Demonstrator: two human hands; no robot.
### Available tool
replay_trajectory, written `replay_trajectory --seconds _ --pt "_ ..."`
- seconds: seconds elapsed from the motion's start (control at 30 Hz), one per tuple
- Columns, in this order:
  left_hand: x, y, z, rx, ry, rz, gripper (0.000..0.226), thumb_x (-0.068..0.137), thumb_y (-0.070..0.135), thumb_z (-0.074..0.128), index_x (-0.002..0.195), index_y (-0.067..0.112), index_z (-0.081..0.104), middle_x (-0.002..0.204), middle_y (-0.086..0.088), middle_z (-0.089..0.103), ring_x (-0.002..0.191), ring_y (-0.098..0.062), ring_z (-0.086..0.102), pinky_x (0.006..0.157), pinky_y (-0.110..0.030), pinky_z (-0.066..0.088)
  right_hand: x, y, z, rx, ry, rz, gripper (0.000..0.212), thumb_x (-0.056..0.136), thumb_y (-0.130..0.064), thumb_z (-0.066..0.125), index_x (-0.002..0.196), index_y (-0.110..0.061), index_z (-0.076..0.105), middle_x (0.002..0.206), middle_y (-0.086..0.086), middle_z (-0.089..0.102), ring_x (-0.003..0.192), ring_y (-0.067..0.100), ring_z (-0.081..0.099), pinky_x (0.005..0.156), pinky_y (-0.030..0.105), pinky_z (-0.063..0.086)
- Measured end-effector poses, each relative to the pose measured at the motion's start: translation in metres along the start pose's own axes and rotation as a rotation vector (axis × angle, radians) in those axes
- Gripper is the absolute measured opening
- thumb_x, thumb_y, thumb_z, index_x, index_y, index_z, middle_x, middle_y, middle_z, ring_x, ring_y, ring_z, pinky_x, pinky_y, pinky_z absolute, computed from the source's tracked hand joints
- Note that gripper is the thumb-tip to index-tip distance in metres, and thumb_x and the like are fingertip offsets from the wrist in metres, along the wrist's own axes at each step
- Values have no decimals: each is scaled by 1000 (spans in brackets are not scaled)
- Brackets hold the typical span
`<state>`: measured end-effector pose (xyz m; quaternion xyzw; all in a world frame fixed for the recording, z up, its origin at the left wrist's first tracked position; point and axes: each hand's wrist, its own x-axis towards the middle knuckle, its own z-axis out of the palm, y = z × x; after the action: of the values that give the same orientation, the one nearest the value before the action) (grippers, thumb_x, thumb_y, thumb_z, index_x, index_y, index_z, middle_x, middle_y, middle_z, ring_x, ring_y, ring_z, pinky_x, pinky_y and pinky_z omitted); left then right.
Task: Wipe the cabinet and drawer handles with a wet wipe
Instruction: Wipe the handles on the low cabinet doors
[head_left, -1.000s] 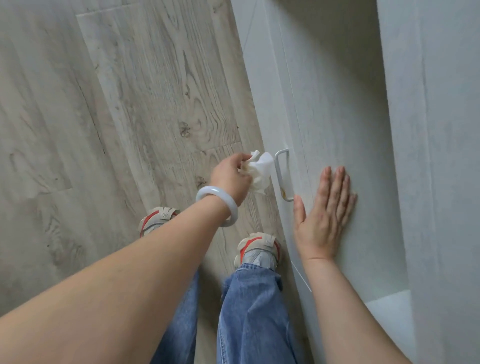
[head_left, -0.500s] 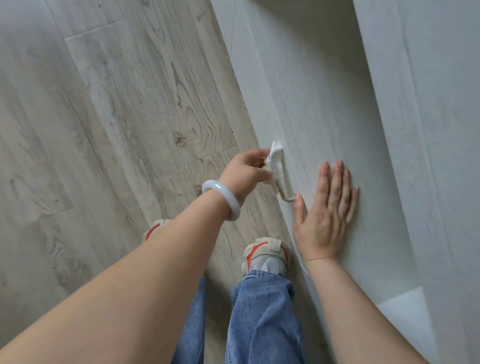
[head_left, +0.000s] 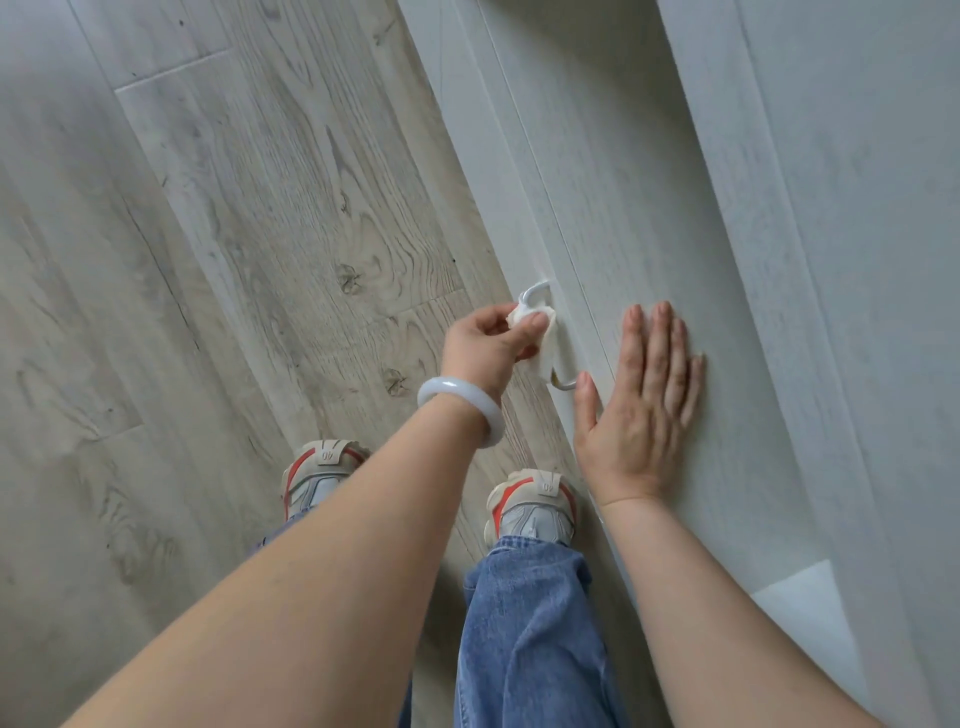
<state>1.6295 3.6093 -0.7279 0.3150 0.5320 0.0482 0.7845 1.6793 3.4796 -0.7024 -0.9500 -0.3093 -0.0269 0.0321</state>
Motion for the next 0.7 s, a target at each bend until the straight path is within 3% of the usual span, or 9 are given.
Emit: replay_trajectory --seconds 0.13,0.33,0.43,0.57,0.7 --pt "-14 -23 2 -13 -6 -72 13 80 2 72 92 -1 66 82 -12 66 67 -16 64 66 -22 54 0 0 0 9 -21 8 70 84 -30 68 143 -2 41 148 12 39 134 20 24 114 16 -14" --pt "5 6 -3 175 -23 18 6 80 5 74 83 4 69 77 -9 70 67 -16 68 75 -29 58 -1 0 0 19 -9 6 70 83 -29 68 142 -2 43 146 13 42 133 19 25 113 15 -14" --pt "9 13 -5 187 -5 43 11 81 8 74 90 3 70 83 -10 70 75 -19 68 79 -30 57 -1 1 1 13 -13 2 70 84 -31 67 142 -2 42 147 12 41 134 19 23 114 15 -14" --pt "-15 -22 4 118 0 -52 21 82 4 71 100 -7 67 86 -13 69 66 -12 66 69 -21 55 0 -1 -2 35 14 0 68 81 -27 72 138 0 47 142 15 48 128 18 28 111 10 -15" --pt "-16 -32 1 158 -23 -91 25 81 6 73 100 -9 66 86 -14 68 65 -13 67 75 -26 57 -2 5 -3 95 19 -26 64 85 -24 69 138 2 46 144 15 44 129 19 28 110 7 -12"
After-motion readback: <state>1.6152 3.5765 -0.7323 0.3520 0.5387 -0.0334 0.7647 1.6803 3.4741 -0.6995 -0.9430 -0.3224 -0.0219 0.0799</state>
